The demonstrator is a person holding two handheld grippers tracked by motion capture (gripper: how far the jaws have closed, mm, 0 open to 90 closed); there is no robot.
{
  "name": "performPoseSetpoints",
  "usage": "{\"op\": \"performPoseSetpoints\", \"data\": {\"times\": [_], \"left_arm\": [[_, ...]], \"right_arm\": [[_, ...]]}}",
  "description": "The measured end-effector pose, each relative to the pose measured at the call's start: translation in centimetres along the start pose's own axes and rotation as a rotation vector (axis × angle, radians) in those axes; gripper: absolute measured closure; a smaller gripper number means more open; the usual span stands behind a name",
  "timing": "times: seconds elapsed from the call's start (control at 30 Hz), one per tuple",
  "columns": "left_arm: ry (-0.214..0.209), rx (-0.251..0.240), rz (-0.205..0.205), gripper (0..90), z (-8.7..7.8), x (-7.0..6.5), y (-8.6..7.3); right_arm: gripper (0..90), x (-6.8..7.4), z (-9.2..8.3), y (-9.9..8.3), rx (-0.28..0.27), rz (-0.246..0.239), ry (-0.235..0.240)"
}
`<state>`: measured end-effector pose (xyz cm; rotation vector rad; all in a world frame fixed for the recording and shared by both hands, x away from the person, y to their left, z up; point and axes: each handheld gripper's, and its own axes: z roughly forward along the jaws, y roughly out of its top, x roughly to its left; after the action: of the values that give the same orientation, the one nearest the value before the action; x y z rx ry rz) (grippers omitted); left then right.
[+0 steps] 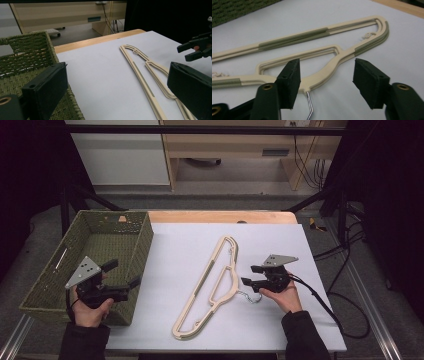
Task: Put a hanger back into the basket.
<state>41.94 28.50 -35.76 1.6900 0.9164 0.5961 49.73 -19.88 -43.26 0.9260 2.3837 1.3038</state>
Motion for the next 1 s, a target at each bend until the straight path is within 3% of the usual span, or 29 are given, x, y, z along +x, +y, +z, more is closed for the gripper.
{"op": "performPoseSetpoints", "data": {"times": [0.23,0.67,0.8,1.0], "left_arm": [[-0.006,-0.001,0.004,3.3,0.0,-0.2,0.0],[-0.013,0.0,0.014,3.4,0.1,-0.5,0.2],[-0.016,0.002,0.016,3.4,0.0,-0.5,0.2],[-0.022,0.012,0.021,3.4,0.3,-0.7,0.1]], "right_arm": [[53.0,0.1,0.8,-0.5,0.041,-0.021,0.031],[67.4,0.4,3.0,-2.4,0.172,-0.053,0.084],[72.5,0.5,3.2,-2.6,0.193,-0.032,0.097],[83.7,0.1,3.5,-3.1,0.207,-0.042,0.124]]}}
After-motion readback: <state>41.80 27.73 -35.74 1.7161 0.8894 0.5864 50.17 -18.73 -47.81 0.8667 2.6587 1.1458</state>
